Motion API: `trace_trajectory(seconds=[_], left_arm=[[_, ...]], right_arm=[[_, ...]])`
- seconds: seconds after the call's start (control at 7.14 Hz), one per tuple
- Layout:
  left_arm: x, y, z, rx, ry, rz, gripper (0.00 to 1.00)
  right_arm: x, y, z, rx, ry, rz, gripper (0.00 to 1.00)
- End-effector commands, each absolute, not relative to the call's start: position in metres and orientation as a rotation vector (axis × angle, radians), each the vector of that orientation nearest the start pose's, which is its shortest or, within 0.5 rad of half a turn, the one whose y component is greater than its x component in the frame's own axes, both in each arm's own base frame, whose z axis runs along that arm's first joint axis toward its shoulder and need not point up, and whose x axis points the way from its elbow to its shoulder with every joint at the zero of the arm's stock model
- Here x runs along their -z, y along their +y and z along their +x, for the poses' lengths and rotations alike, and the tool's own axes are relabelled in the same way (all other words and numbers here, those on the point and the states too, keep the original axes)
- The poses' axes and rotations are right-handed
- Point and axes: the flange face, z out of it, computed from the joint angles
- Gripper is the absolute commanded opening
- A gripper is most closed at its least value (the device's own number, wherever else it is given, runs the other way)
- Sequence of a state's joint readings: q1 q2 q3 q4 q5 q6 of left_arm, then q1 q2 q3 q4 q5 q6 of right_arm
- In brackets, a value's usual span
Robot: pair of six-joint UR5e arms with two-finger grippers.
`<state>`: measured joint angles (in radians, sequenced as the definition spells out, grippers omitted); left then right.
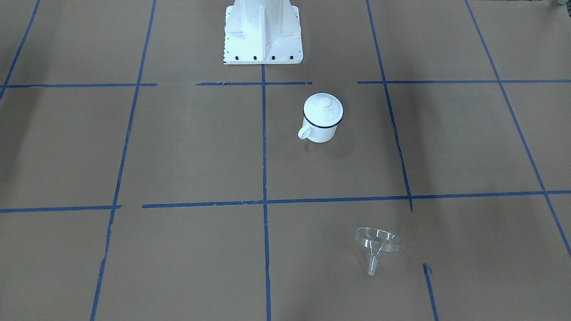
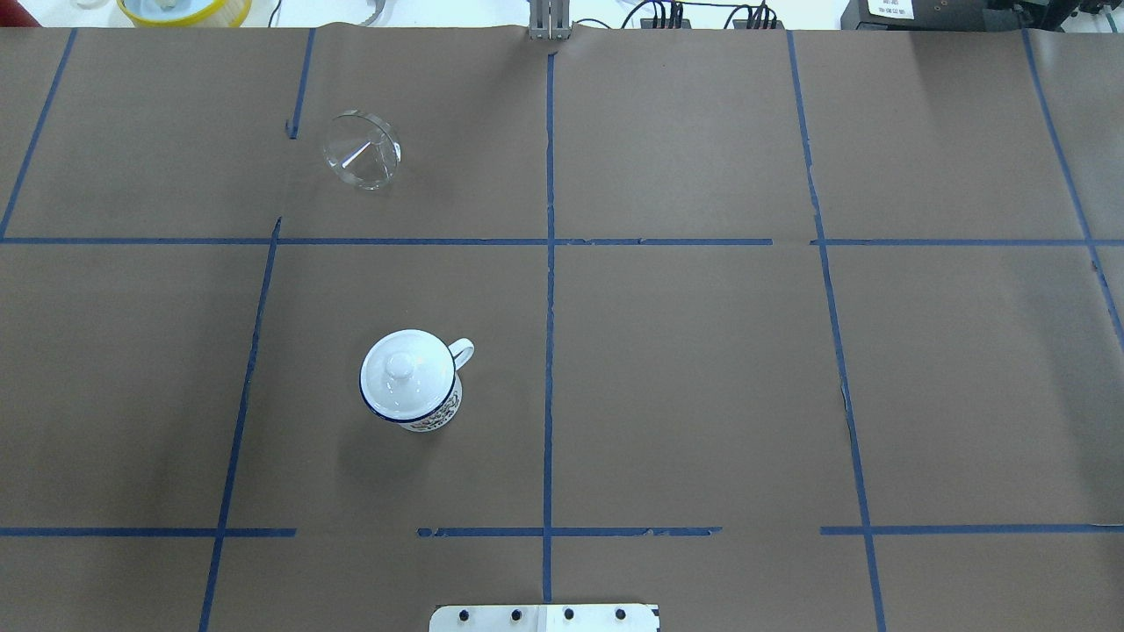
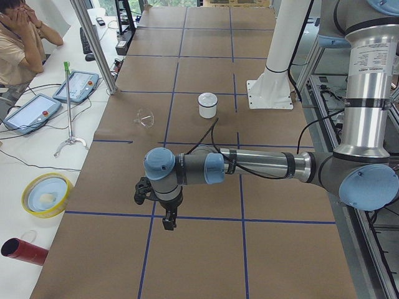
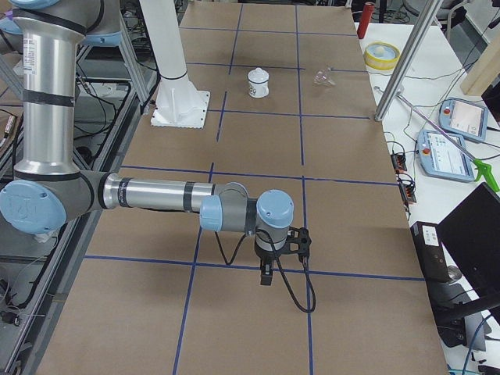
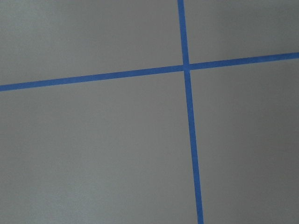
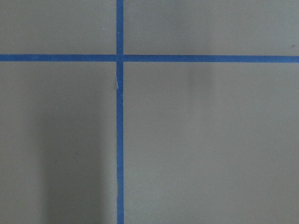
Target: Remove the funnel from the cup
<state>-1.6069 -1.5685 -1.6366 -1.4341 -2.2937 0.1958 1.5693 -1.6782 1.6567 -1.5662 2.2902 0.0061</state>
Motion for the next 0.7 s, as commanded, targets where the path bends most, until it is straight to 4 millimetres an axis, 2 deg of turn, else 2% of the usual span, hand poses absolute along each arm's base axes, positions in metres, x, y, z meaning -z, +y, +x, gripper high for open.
trace_trajectory(seconds=[0.0, 0.14, 0.56], left_arm=[[-0.6312, -0.4848, -0.0846, -0.139, 0.723, 0.042, 1.00], [-0.6239, -0.4839, -0.0853, -0.143, 0.722, 0.055, 1.00], [-0.6245, -0.4826, -0.0851, -0.142, 0.723, 0.054, 1.00]], right_arm=[[-0.6701, -0.4451, 0.0670, -0.010, -0.719, -0.019, 1.00], [-0.6701, -0.4451, 0.0670, -0.010, -0.719, -0.019, 1.00], [-0.6701, -0.4451, 0.0670, -0.010, -0.719, -0.019, 1.00]])
